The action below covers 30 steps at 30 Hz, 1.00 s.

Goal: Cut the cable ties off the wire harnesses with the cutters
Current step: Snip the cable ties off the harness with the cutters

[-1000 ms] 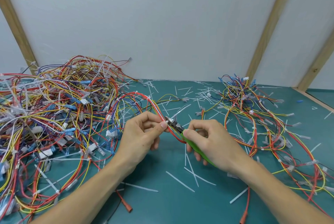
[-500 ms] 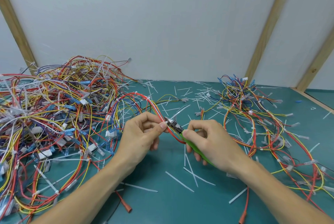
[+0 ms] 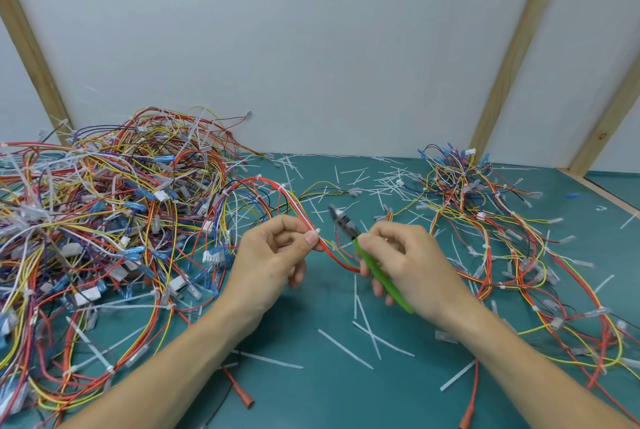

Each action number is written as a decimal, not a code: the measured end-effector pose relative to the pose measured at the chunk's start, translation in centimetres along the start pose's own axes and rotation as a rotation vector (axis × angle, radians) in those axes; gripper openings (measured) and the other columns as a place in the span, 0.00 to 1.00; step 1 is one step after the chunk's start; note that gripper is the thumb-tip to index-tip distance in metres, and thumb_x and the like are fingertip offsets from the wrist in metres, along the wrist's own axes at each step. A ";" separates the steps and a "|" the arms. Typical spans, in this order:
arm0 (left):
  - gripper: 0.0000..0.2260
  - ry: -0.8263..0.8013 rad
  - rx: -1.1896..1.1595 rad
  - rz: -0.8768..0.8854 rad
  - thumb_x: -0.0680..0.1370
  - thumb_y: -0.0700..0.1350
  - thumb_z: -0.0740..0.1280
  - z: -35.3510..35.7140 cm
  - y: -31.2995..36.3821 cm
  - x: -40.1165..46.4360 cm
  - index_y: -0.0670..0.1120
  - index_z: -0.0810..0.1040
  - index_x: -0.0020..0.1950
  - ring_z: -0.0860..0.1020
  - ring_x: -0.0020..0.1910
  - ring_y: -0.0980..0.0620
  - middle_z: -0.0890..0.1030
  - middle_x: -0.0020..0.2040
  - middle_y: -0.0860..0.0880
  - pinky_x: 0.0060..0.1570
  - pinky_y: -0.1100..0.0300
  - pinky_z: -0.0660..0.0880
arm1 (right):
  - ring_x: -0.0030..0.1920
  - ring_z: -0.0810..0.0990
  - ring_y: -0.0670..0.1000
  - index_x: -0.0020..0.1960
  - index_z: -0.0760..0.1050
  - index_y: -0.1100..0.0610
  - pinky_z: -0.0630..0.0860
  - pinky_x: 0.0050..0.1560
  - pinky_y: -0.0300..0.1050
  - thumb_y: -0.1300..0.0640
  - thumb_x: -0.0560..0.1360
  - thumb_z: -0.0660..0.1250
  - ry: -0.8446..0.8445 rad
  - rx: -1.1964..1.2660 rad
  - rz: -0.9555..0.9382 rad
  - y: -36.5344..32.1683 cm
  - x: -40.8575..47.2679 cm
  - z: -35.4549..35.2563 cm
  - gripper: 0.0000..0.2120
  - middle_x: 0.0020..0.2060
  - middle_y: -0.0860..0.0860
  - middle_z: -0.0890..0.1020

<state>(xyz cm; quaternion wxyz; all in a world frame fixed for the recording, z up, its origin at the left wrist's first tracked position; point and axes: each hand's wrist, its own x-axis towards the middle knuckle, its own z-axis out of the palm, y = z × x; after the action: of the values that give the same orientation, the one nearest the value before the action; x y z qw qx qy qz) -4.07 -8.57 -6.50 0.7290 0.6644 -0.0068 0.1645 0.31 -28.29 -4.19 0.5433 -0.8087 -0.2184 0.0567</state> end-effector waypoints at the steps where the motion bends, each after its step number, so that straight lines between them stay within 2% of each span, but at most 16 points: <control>1: 0.07 -0.002 -0.007 -0.008 0.75 0.43 0.72 -0.1 0.0 0.1 0.41 0.77 0.45 0.69 0.22 0.51 0.84 0.39 0.43 0.23 0.63 0.68 | 0.28 0.79 0.55 0.41 0.77 0.60 0.74 0.25 0.46 0.45 0.74 0.65 0.043 0.062 0.025 0.1 0.3 -0.2 0.17 0.34 0.55 0.84; 5: 0.08 -0.007 -0.078 -0.042 0.74 0.46 0.72 -0.5 0.1 0.3 0.44 0.77 0.45 0.71 0.24 0.52 0.81 0.36 0.50 0.23 0.62 0.69 | 0.29 0.78 0.53 0.48 0.79 0.63 0.75 0.27 0.46 0.51 0.82 0.65 0.141 0.297 0.167 0.5 1.1 -1.6 0.15 0.38 0.54 0.86; 7: 0.06 -0.011 -0.117 -0.052 0.72 0.48 0.72 -0.7 0.2 0.4 0.47 0.78 0.43 0.75 0.29 0.51 0.84 0.43 0.48 0.25 0.61 0.71 | 0.30 0.78 0.51 0.49 0.79 0.63 0.77 0.27 0.45 0.53 0.79 0.69 0.122 0.304 0.182 0.7 1.1 -1.8 0.12 0.43 0.56 0.87; 9: 0.06 -0.019 -0.135 -0.059 0.73 0.48 0.71 -1.0 0.2 0.5 0.48 0.77 0.44 0.79 0.33 0.51 0.86 0.51 0.46 0.28 0.61 0.74 | 0.30 0.77 0.49 0.49 0.77 0.62 0.77 0.28 0.45 0.62 0.77 0.71 0.102 0.259 0.151 0.9 1.1 -1.7 0.04 0.45 0.56 0.87; 11: 0.08 -0.014 -0.153 -0.076 0.75 0.47 0.69 -1.2 0.4 0.6 0.45 0.75 0.48 0.82 0.38 0.51 0.86 0.52 0.44 0.32 0.61 0.78 | 0.29 0.76 0.47 0.49 0.75 0.61 0.78 0.29 0.46 0.70 0.75 0.68 0.111 0.207 0.106 1.0 1.1 -1.4 0.07 0.47 0.50 0.88; 13: 0.09 -0.002 -0.203 -0.097 0.75 0.46 0.69 -1.4 0.5 0.8 0.43 0.74 0.50 0.84 0.39 0.51 0.86 0.50 0.44 0.36 0.60 0.80 | 0.30 0.76 0.46 0.50 0.74 0.61 0.79 0.30 0.45 0.74 0.74 0.66 0.156 0.150 0.050 1.2 1.3 -1.4 0.10 0.47 0.45 0.88; 17: 0.04 0.011 -0.346 -0.144 0.74 0.44 0.69 -1.7 0.8 1.0 0.45 0.78 0.47 0.83 0.37 0.53 0.85 0.47 0.46 0.38 0.59 0.82 | 0.32 0.77 0.45 0.49 0.73 0.58 0.80 0.32 0.45 0.73 0.73 0.68 0.166 0.049 -0.010 1.5 1.3 -1.9 0.13 0.47 0.43 0.87; 20: 0.03 0.011 -0.462 -0.185 0.74 0.44 0.69 -1.9 1.1 1.1 0.48 0.82 0.42 0.82 0.35 0.56 0.84 0.44 0.48 0.39 0.59 0.82 | 0.37 0.80 0.46 0.49 0.71 0.58 0.81 0.36 0.48 0.72 0.73 0.71 0.008 0.015 0.015 1.6 1.2 -1.8 0.13 0.48 0.44 0.88; 23: 0.02 0.043 -0.581 -0.224 0.74 0.44 0.69 -2.0 1.4 1.3 0.47 0.82 0.43 0.81 0.33 0.57 0.83 0.41 0.50 0.39 0.60 0.82 | 0.44 0.85 0.48 0.51 0.71 0.59 0.81 0.40 0.50 0.69 0.74 0.74 -0.110 0.031 0.037 1.8 1.0 -1.4 0.13 0.45 0.48 0.89; 28: 0.03 0.096 -0.667 -0.261 0.75 0.43 0.68 -2.1 1.3 1.5 0.46 0.80 0.48 0.80 0.32 0.59 0.83 0.40 0.52 0.39 0.61 0.82 | 0.40 0.83 0.48 0.51 0.73 0.57 0.80 0.43 0.51 0.57 0.68 0.79 -0.150 0.045 0.026 1.2 0.7 -1.4 0.18 0.44 0.51 0.88; 30: 0.03 0.103 -0.670 -0.261 0.76 0.43 0.69 -2.1 1.1 1.6 0.46 0.80 0.48 0.80 0.32 0.59 0.83 0.40 0.52 0.40 0.61 0.82 | 0.39 0.81 0.48 0.51 0.72 0.57 0.80 0.43 0.51 0.57 0.69 0.79 -0.184 0.044 0.033 1.1 0.5 -1.2 0.18 0.44 0.51 0.88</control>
<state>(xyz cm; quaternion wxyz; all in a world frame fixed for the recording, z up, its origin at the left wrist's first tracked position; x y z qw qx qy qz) -3.23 -6.10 -5.33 0.9205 0.3747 0.0614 0.0919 1.51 -29.45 -4.58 0.5377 -0.7913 -0.2527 0.1442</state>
